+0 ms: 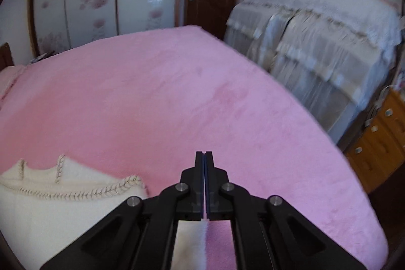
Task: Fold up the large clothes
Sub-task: 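Grasp the braided edge with the left tool while right tool grasps it too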
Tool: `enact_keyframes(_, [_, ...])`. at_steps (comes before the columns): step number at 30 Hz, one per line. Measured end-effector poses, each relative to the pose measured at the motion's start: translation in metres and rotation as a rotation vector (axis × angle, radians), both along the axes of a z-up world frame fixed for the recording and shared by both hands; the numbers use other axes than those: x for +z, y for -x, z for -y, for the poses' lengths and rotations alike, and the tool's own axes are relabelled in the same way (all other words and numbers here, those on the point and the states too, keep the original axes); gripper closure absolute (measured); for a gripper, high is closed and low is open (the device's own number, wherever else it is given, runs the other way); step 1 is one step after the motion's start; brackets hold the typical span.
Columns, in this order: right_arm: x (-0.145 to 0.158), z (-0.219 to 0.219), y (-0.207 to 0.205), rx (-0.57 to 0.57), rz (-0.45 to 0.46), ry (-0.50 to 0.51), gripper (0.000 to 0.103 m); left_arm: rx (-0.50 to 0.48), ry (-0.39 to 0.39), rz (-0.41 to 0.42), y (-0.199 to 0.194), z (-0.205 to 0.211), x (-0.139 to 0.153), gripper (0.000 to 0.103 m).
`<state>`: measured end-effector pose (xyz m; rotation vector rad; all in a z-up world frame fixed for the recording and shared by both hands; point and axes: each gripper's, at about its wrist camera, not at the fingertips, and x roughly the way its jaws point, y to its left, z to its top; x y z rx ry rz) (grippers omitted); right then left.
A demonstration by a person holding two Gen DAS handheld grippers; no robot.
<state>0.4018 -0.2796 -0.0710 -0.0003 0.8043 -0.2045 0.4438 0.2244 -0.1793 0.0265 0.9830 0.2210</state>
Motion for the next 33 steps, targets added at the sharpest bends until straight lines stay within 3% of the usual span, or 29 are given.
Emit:
enact_keyframes(2, [-0.016, -0.003, 0.000, 0.084, -0.081, -0.125, 0.103, 0.008, 0.011, -0.029, -0.004, 0.000, -0.015, 0.095])
enact_keyframes(4, [-0.032, -0.010, -0.002, 0.136, -0.144, -0.178, 0.102, 0.011, 0.029, -0.029, -0.005, -0.002, -0.021, 0.094])
enact_keyframes(9, [-0.064, -0.027, -0.012, 0.190, -0.221, -0.230, 0.064, -0.014, 0.018, -0.039, -0.006, -0.003, -0.021, 0.093])
enact_keyframes(12, [-0.076, -0.030, -0.024, 0.159, -0.250, -0.257, 0.060, -0.019, 0.018, -0.047, -0.010, -0.009, -0.022, 0.090])
enact_keyframes(15, [-0.088, -0.039, -0.031, 0.144, -0.281, -0.234, 0.061, -0.011, 0.036, -0.047, -0.010, -0.012, -0.021, 0.090])
enact_keyframes(16, [-0.088, -0.043, -0.031, 0.157, -0.275, -0.219, 0.066, -0.011, 0.036, -0.047, -0.009, -0.011, -0.020, 0.090])
enact_keyframes(17, [-0.086, -0.047, -0.029, 0.175, -0.270, -0.192, 0.096, -0.012, 0.031, -0.046, -0.009, -0.010, -0.019, 0.090])
enact_keyframes(20, [-0.058, -0.057, -0.007, 0.191, -0.156, -0.081, 0.096, -0.042, 0.014, -0.021, -0.008, -0.009, -0.008, 0.093])
enact_keyframes(23, [-0.022, -0.047, 0.013, 0.147, -0.014, -0.075, 0.097, -0.054, 0.035, 0.027, -0.010, -0.008, 0.008, 0.093])
enact_keyframes(25, [-0.014, -0.044, 0.011, 0.124, 0.011, -0.052, 0.097, -0.050, 0.035, 0.049, -0.016, -0.005, 0.015, 0.093])
enact_keyframes(28, [-0.035, -0.050, -0.003, 0.093, -0.029, 0.049, 0.097, -0.046, 0.002, 0.043, -0.032, 0.003, 0.005, 0.093])
enact_keyframes(31, [-0.086, -0.048, -0.027, 0.046, -0.162, 0.096, 0.097, -0.033, -0.083, -0.066, -0.049, 0.007, -0.041, 0.091])
enact_keyframes(33, [-0.106, -0.049, -0.032, 0.022, -0.197, 0.112, 0.096, -0.027, -0.109, -0.061, -0.049, 0.010, -0.056, 0.090])
